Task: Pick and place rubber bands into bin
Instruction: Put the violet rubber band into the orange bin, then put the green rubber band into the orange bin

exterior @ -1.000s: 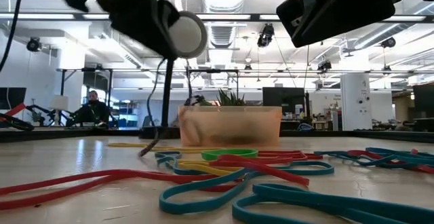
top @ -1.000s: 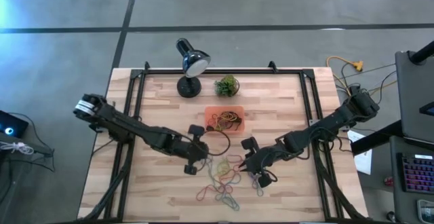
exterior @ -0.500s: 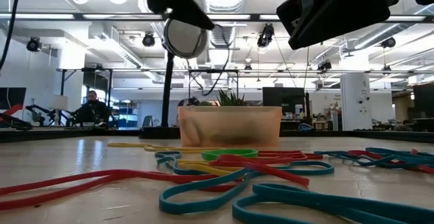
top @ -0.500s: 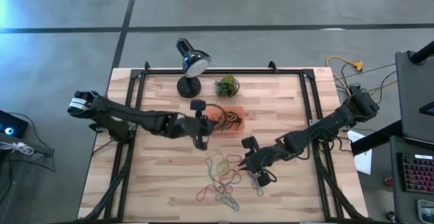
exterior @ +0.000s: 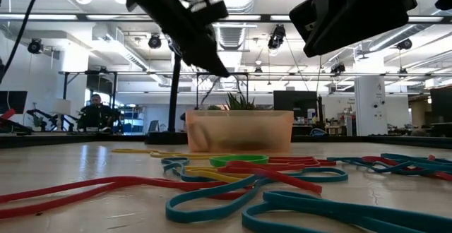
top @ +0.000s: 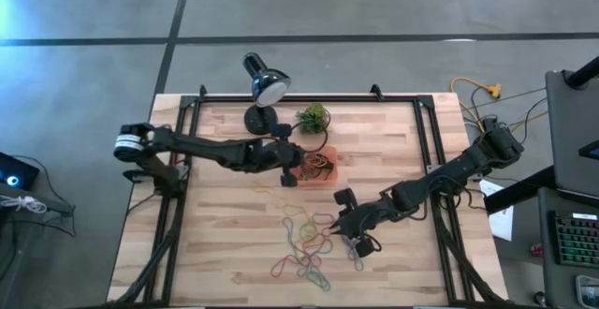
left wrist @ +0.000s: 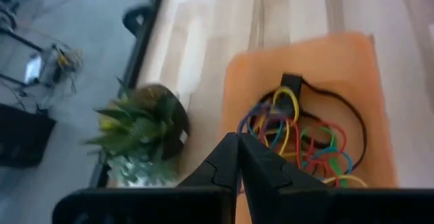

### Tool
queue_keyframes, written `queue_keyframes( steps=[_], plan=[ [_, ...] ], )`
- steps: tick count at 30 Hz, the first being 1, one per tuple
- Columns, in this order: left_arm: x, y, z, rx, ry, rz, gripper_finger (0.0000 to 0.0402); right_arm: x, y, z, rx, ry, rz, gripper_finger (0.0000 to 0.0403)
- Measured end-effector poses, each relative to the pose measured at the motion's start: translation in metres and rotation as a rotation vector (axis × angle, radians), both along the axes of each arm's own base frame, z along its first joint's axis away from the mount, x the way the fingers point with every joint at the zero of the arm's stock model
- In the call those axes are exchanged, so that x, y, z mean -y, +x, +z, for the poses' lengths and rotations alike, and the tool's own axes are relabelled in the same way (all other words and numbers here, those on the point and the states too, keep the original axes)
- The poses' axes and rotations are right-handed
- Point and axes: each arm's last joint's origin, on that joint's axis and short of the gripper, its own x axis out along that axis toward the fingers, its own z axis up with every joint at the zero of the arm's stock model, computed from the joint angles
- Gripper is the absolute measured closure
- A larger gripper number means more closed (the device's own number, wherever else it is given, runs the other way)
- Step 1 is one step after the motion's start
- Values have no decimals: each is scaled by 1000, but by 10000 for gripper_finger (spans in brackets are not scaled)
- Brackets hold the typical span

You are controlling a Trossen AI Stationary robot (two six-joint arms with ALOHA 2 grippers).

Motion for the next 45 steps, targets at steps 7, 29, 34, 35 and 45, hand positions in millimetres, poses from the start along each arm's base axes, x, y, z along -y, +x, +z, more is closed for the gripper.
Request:
queue_keyframes(
  steps=[7,29,34,35,45],
  plan=[
    [-3,6,-21,-80,-47,-39,402,0,0,-1,0,-4,-5,346],
    [-3,7,-24,-81,-46,-39,401,1,-1,-1,-3,-12,-16,346],
    [-3,7,-24,-83,-41,-43,401,1,-1,-2,-14,-18,-16,346],
    [-3,7,-24,-84,-40,-44,401,1,-1,-2,-14,-18,-16,346],
    [-4,7,-24,-93,-11,-37,354,1,-1,-2,-12,-22,-21,346]
  ],
)
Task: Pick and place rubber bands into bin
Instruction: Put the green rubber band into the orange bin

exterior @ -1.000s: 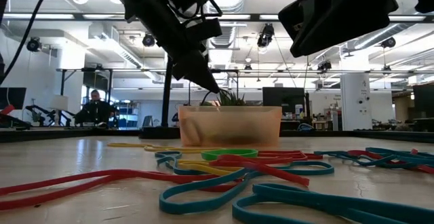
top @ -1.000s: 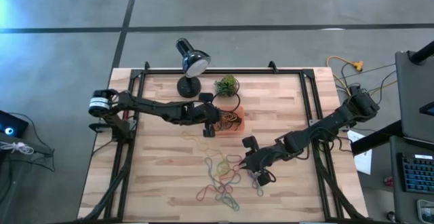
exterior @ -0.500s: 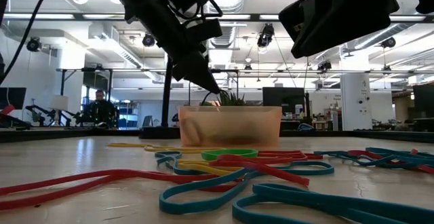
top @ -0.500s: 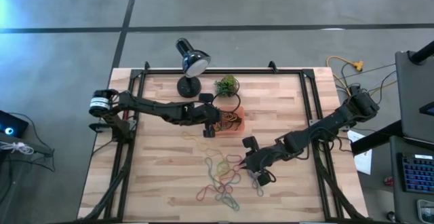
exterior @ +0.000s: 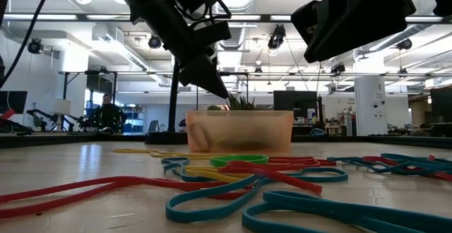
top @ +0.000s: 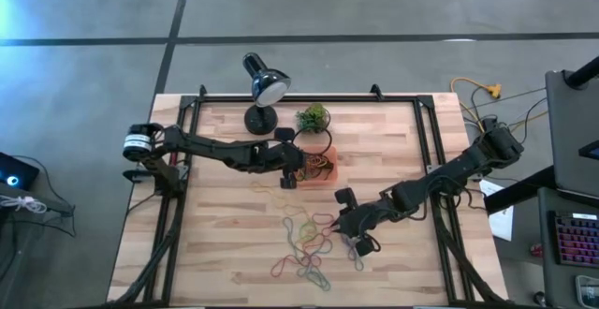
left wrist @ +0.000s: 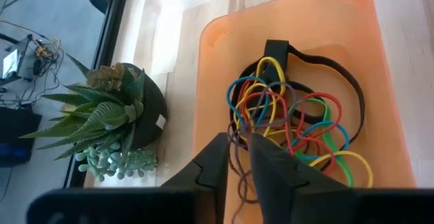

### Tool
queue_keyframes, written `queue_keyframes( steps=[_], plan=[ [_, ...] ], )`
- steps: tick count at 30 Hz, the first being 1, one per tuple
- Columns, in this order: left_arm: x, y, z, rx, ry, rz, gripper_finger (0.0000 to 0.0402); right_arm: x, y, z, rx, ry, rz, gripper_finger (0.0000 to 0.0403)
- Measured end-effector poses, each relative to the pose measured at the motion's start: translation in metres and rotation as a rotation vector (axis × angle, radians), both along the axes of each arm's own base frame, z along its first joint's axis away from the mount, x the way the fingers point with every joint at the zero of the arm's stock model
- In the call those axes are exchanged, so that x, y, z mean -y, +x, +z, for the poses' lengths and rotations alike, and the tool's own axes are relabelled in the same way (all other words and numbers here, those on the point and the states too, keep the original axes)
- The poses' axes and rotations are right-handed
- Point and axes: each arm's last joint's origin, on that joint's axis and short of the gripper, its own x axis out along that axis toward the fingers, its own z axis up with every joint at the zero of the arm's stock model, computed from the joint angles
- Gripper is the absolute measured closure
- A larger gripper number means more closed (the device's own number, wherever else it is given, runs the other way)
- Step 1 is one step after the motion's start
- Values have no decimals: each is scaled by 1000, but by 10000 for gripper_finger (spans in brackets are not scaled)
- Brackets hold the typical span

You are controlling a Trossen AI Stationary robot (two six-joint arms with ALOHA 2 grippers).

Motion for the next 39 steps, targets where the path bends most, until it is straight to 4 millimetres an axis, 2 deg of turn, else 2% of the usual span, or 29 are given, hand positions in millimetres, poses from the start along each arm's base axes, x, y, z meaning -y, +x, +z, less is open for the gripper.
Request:
queue_keyframes(
  steps=[6,9,11,15,19,24,29,32,39],
  plan=[
    [4,-1,1,16,-34,22,347,0,-1,-1,-13,-3,-3,346],
    [15,-4,7,51,-125,56,347,2,-2,-2,-26,-3,-42,346],
    [26,-8,13,58,-199,20,347,3,-3,-5,-25,-17,-75,346],
    [57,-18,24,66,-363,-128,346,2,0,-17,-15,-18,-90,346],
    [94,-30,31,64,-450,-253,346,-3,11,-36,37,0,-67,346],
    [143,-47,28,44,-483,-394,346,-10,24,-52,42,-32,8,346],
    [179,-59,29,83,-495,-522,346,-17,36,-59,41,-42,60,346],
    [186,-63,30,83,-480,-566,346,-20,42,-66,37,-68,84,346],
    [187,-64,32,94,-477,-565,346,-16,55,-72,27,-98,87,346]
  ],
)
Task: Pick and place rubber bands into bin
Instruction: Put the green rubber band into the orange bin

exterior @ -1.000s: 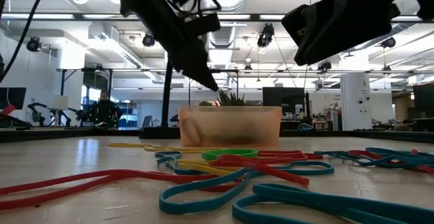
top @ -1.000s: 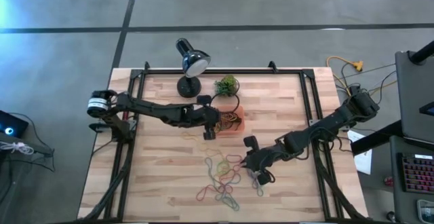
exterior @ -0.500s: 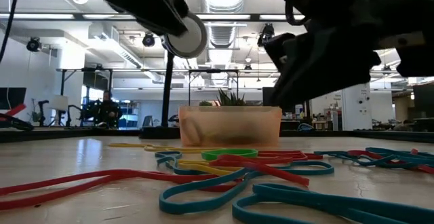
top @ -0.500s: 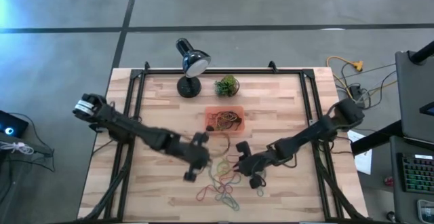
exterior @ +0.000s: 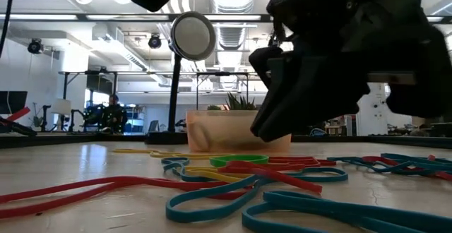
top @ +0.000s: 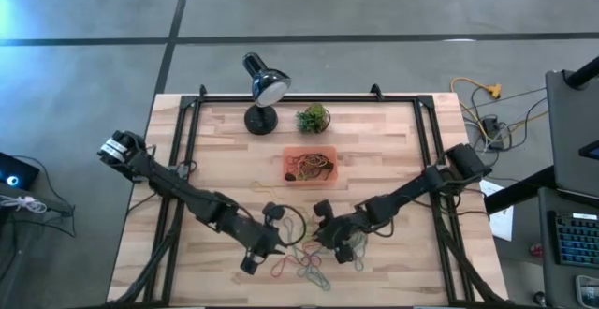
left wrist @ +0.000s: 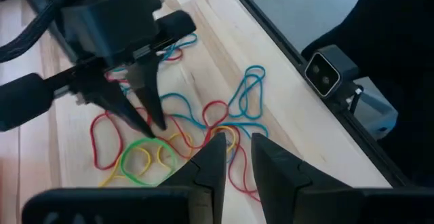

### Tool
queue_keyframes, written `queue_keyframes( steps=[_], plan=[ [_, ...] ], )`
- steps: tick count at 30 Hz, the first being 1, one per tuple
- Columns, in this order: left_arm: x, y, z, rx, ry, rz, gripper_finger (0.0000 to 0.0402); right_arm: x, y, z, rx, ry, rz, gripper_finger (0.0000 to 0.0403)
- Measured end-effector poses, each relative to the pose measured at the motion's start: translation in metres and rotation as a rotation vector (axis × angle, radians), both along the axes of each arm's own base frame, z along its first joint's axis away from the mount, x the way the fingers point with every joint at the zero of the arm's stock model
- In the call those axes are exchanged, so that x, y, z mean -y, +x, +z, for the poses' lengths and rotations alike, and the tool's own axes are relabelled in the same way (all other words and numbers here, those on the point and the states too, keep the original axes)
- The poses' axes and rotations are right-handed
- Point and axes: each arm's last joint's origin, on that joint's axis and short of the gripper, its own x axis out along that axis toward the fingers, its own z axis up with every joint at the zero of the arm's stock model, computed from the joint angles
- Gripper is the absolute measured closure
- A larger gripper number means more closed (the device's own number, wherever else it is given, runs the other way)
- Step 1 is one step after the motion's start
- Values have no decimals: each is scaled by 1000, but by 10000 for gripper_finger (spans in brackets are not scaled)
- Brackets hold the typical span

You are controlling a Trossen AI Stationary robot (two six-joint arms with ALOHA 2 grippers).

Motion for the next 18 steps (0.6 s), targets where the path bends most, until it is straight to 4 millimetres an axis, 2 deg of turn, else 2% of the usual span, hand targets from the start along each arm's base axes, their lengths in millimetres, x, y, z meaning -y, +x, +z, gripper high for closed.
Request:
queue_keyframes(
  steps=[6,11,18],
  plan=[
    [0,1,-3,-6,5,2,346,4,2,-4,-17,-7,-14,346],
    [0,1,-3,-4,10,10,346,6,3,-17,-54,-22,-18,346],
    [-1,1,-3,-5,11,9,346,12,6,-21,-63,-11,-48,346]
  ],
)
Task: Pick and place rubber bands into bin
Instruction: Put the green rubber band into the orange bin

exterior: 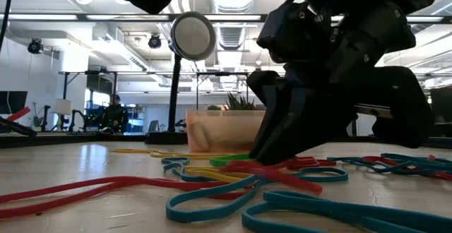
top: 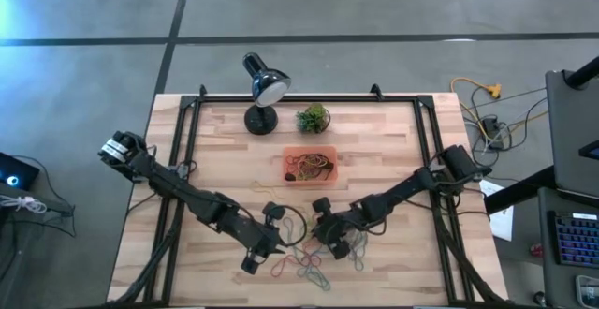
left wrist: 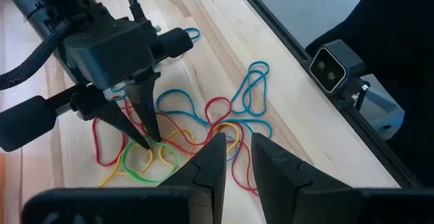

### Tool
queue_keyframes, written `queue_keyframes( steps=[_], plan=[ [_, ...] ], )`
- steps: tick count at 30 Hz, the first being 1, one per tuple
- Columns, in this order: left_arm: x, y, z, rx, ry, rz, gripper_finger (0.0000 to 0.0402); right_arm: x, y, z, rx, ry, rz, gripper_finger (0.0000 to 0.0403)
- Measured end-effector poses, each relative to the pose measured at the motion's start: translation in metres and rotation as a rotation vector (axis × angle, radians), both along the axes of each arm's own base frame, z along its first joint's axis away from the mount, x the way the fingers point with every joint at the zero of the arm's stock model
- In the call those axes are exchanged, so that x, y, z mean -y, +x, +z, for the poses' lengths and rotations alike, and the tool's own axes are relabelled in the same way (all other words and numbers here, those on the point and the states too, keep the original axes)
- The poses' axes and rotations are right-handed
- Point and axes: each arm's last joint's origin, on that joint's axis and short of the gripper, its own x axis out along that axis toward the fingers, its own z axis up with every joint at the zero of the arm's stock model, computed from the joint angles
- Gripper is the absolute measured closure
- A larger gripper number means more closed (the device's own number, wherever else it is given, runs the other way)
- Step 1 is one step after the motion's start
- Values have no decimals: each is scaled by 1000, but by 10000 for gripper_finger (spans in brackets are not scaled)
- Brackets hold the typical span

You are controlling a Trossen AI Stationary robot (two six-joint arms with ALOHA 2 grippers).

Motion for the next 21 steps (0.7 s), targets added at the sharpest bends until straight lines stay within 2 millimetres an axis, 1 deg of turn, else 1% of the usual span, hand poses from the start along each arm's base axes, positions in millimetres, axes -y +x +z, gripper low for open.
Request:
queue_keyframes(
  steps=[4,8,13,16,21],
  plan=[
    [0,0,0,2,2,0,347,2,0,0,-9,13,-9,353],
    [0,0,0,3,3,3,347,2,0,-1,-19,21,15,387],
    [0,0,0,2,4,3,347,2,-1,2,-20,18,18,394],
    [0,0,-1,0,5,3,347,3,-3,10,-13,20,18,394],
    [-1,-1,-3,-4,8,5,347,3,-6,31,29,35,19,394]
  ],
)
